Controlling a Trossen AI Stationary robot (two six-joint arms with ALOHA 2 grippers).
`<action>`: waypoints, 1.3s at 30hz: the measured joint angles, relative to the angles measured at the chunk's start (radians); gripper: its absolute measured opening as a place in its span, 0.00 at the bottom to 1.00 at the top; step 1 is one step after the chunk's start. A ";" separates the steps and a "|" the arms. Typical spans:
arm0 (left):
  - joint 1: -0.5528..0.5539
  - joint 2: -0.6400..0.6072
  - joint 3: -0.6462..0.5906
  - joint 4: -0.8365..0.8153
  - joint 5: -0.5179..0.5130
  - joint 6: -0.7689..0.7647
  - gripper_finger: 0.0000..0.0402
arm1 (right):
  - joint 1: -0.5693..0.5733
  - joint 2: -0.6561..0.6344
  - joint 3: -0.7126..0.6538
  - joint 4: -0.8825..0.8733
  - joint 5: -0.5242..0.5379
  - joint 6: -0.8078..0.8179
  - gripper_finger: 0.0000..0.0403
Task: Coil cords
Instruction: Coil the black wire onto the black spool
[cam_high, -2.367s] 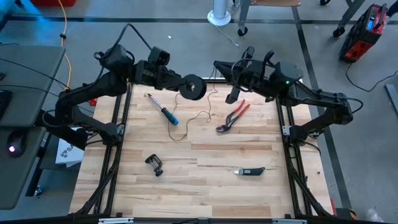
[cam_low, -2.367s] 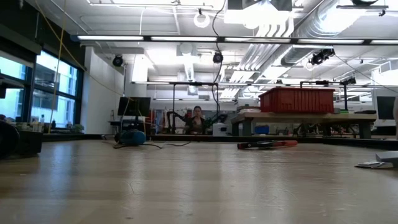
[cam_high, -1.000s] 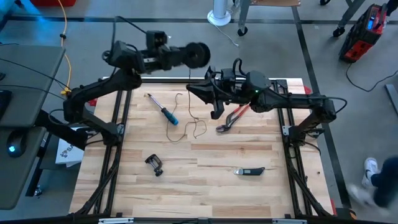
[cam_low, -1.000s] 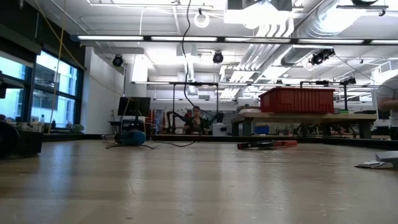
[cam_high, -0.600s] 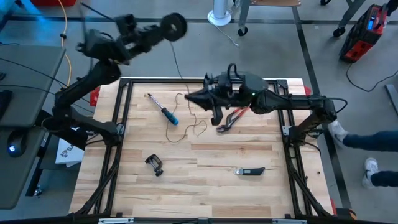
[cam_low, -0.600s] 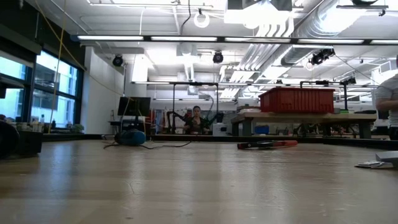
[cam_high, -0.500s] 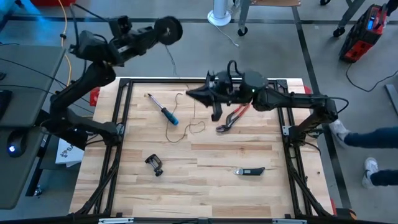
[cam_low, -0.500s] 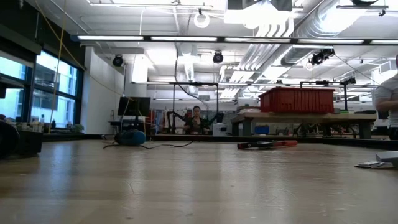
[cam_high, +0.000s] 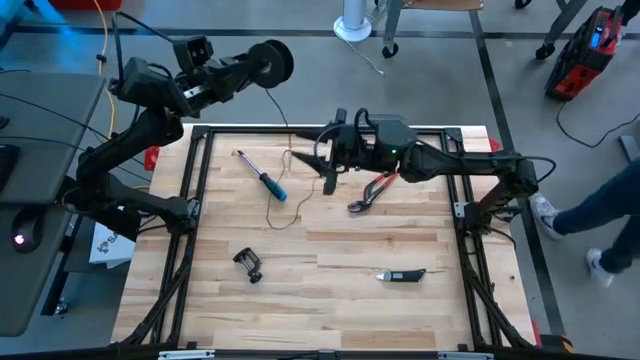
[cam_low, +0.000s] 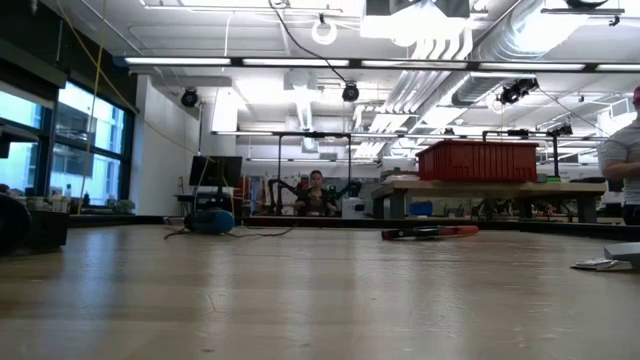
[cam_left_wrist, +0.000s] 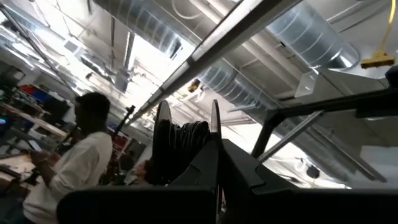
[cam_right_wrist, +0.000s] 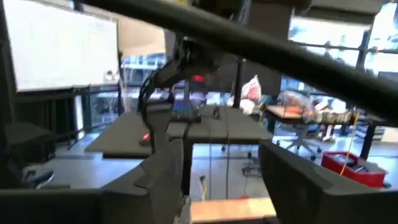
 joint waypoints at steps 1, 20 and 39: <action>-0.003 0.005 0.000 0.000 0.000 0.006 0.00 | 0.001 0.008 0.000 0.002 -0.010 0.003 0.53; -0.020 0.079 -0.001 0.048 -0.023 0.025 0.00 | -0.021 0.052 0.000 0.045 0.041 0.019 0.54; -0.008 0.080 -0.001 0.079 -0.030 0.024 0.00 | -0.005 -0.013 0.000 0.057 0.002 -0.010 0.54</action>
